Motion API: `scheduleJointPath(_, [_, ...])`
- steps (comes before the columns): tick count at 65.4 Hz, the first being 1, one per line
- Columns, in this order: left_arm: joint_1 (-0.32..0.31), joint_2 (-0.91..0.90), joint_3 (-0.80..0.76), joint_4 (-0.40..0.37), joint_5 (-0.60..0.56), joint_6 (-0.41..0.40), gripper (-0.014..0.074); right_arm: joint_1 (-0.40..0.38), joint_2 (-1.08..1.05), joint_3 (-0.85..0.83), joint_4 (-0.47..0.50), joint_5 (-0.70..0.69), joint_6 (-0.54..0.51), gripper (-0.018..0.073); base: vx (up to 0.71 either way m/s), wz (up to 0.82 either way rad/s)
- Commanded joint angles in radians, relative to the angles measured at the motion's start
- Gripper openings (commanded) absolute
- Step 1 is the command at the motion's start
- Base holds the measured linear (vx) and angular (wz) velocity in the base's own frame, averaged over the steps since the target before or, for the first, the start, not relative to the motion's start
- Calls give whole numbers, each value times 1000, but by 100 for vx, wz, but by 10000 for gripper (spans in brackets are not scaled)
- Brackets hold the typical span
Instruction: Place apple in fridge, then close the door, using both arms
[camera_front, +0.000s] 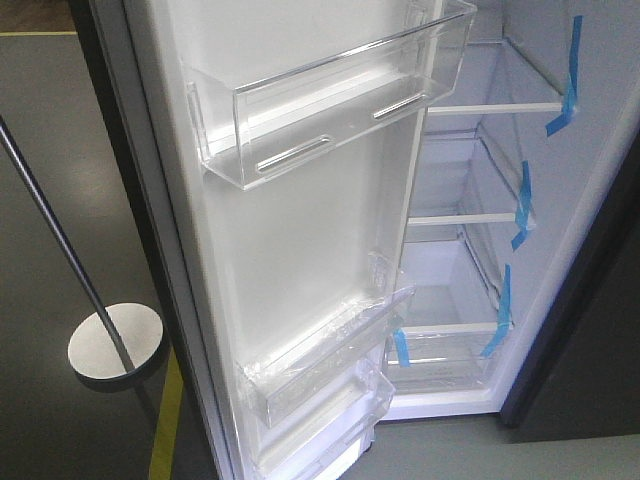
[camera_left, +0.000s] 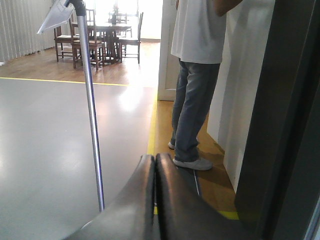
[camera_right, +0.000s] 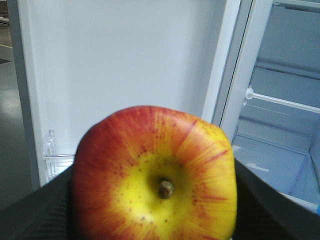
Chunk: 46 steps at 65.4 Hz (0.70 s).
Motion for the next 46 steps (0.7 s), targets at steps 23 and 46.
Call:
scheduleJointPath(23, [0,-15,-17,-9,-71,-5,-6,-3,5,-20,30,-38,-4,223,0,0])
scheduleJointPath(46, [0,-15,-17,-9,-71,-5,-6,-3,67,-20,109,-36,-17,223,0,0])
